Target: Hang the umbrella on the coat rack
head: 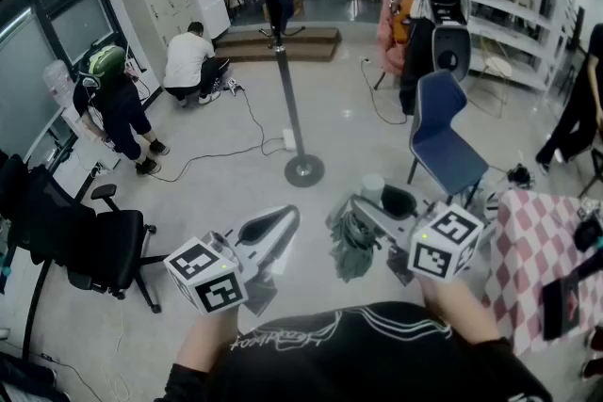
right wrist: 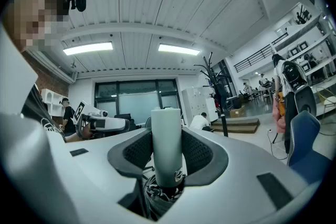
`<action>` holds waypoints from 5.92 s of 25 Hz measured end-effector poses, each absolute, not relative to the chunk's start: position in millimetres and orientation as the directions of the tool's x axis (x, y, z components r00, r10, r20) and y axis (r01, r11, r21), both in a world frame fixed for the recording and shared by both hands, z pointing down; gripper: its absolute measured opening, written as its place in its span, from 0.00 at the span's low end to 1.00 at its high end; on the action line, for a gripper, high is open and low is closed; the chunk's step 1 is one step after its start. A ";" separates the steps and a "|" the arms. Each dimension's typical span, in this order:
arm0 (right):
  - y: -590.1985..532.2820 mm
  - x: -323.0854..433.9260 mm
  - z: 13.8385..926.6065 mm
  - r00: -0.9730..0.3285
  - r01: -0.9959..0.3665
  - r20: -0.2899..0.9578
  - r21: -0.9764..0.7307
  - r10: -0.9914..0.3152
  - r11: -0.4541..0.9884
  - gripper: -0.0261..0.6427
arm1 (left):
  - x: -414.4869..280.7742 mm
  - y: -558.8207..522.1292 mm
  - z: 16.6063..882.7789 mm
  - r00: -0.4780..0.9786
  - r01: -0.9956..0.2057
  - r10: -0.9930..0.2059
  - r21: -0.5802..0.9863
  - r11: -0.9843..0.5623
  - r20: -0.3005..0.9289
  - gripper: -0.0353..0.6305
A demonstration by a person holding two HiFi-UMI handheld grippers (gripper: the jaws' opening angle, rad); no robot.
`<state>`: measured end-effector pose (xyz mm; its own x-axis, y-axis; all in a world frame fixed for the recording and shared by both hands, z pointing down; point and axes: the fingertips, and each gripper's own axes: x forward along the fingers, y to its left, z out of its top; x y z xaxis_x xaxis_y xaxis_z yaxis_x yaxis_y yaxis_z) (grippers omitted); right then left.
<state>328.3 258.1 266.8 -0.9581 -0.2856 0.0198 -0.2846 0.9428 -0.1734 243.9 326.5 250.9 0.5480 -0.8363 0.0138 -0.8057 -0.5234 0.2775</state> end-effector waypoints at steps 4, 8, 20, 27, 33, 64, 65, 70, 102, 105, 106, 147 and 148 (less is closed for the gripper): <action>261.0 330.8 259.6 -0.958 -0.285 0.004 -0.165 -0.288 0.944 0.29 | 252.3 334.4 248.8 0.566 -0.801 -0.824 0.246 -0.546 0.012 0.05; 262.2 330.4 255.5 -0.958 -0.283 -0.005 -0.162 -0.287 0.945 0.29 | 248.7 336.1 247.0 0.552 -0.809 -0.834 0.245 -0.534 0.009 0.05; 249.5 316.3 284.0 -0.963 -0.267 0.017 -0.179 -0.268 0.947 0.29 | 225.5 329.5 281.3 0.490 -0.834 -0.870 0.321 -0.449 0.058 0.05; 221.2 279.8 310.8 -0.965 -0.263 0.051 -0.211 -0.258 0.942 0.29 | 178.0 302.2 312.7 0.466 -0.824 -0.882 0.398 -0.405 0.069 0.05; 169.9 230.9 349.0 -0.953 -0.302 0.107 -0.264 -0.283 0.916 0.29 | 118.3 249.3 351.0 0.464 -0.820 -0.880 0.422 -0.385 0.099 0.05; -116.5 39.2 374.5 -0.884 -0.467 0.169 -0.301 -0.435 0.832 0.30 | -75.1 -62.3 386.8 0.608 -0.753 -0.776 0.432 -0.496 0.168 0.05; -128.8 38.1 374.1 -0.886 -0.464 0.166 -0.303 -0.433 0.832 0.30 | -75.4 -74.5 386.5 0.607 -0.755 -0.776 0.432 -0.494 0.174 0.05; -185.1 31.6 370.4 -0.900 -0.437 0.156 -0.295 -0.408 0.850 0.30 | -73.1 -133.9 380.7 0.599 -0.765 -0.778 0.424 -0.484 0.192 0.05; -306.4 -56.4 342.5 -0.916 -0.401 0.138 -0.325 -0.377 0.857 0.30 | -102.3 -269.1 399.8 0.702 -0.691 -0.677 0.444 -0.570 0.222 0.33; -310.6 -67.6 345.2 -0.910 -0.415 0.147 -0.332 -0.388 0.847 0.30 | -113.7 -276.6 400.7 0.716 -0.677 -0.663 0.453 -0.580 0.221 0.28; -312.0 -71.2 347.0 -0.907 -0.421 0.152 -0.333 -0.392 0.844 0.30 | -117.7 -278.7 400.9 0.719 -0.673 -0.660 0.454 -0.584 0.218 0.27; -428.0 -128.4 386.9 -0.792 -0.609 0.194 -0.330 -0.579 0.722 0.30 | -205.6 -414.5 378.8 0.755 -0.649 -0.626 0.352 -0.674 0.193 0.10; -430.9 -127.1 391.8 -0.787 -0.615 0.199 -0.333 -0.584 0.715 0.30 | -205.5 -416.8 381.1 0.756 -0.649 -0.625 0.352 -0.675 0.194 0.10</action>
<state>-127.1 -430.9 391.8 -0.7866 -0.5844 0.1994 -0.6153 0.7146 -0.3328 -205.5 -416.8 381.1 0.7559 -0.6254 0.1937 -0.6486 -0.6750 0.3518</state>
